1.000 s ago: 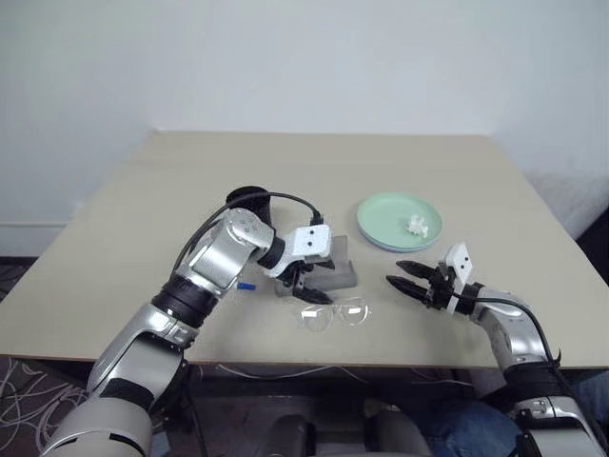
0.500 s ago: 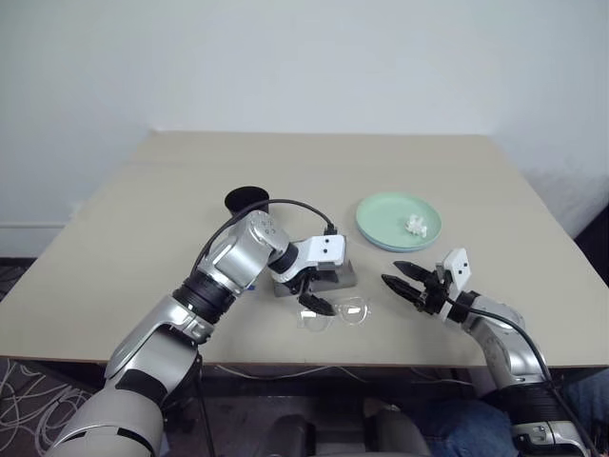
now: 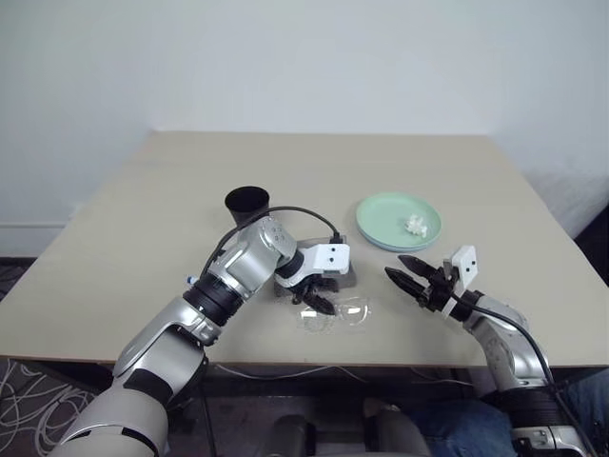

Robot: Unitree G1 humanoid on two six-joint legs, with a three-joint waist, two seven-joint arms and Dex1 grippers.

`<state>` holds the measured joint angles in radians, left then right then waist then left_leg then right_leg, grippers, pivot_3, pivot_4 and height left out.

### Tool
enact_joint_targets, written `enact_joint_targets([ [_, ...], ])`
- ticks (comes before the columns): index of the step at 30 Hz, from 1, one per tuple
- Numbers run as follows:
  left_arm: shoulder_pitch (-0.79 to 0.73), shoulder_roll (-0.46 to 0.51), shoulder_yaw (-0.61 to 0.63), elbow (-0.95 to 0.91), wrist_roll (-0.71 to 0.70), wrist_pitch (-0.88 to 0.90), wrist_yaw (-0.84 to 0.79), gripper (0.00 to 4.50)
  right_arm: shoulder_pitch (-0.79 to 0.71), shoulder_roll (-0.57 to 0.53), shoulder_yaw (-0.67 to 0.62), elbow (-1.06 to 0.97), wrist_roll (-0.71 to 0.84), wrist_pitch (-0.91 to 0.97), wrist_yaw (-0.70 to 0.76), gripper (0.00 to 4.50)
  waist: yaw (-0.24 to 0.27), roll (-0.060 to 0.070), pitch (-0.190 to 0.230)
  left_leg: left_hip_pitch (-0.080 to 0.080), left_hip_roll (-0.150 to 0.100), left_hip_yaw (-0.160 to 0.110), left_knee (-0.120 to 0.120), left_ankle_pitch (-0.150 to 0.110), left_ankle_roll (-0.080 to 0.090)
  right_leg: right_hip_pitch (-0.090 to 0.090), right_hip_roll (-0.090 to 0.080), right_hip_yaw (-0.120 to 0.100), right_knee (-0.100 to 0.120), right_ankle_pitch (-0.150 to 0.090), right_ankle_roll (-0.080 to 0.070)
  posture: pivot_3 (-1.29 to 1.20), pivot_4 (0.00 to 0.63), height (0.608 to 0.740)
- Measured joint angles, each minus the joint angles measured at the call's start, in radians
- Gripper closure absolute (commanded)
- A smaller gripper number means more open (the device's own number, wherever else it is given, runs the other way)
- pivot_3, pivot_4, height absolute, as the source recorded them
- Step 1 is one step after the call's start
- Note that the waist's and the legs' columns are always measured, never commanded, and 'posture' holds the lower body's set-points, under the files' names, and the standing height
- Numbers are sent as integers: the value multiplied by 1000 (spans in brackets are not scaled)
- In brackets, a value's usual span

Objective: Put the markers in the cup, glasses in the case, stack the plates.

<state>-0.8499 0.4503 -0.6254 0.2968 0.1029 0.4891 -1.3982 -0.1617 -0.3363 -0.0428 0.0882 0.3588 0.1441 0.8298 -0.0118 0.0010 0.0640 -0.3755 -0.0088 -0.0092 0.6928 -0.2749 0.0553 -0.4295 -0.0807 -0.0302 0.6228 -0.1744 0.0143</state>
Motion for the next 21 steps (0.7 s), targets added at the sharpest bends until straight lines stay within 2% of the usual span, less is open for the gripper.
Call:
enact_joint_targets([
  [8,0,-3,0,0,0,-10,-9,3060,1,0,-6,30,-1,-35,-5,2124,0,0,0,0,0,0,0,0,0,0,0,0,0,0,0,0,0,721],
  [11,0,-3,0,0,-1,-10,-12,3647,1,0,-6,40,-1,-42,-6,2124,0,0,0,0,0,0,0,0,0,0,0,0,0,0,0,0,0,721],
  [13,0,-3,0,0,-2,-10,-16,4292,0,0,-7,42,-1,-43,-6,2124,0,0,0,0,0,0,0,0,0,0,0,0,0,0,0,0,0,721],
  [21,0,-2,6,-1,-5,-10,-21,4292,-5,-5,-15,47,-1,-45,-6,2124,0,0,0,0,0,0,1,0,0,0,0,0,0,0,0,0,0,721],
])
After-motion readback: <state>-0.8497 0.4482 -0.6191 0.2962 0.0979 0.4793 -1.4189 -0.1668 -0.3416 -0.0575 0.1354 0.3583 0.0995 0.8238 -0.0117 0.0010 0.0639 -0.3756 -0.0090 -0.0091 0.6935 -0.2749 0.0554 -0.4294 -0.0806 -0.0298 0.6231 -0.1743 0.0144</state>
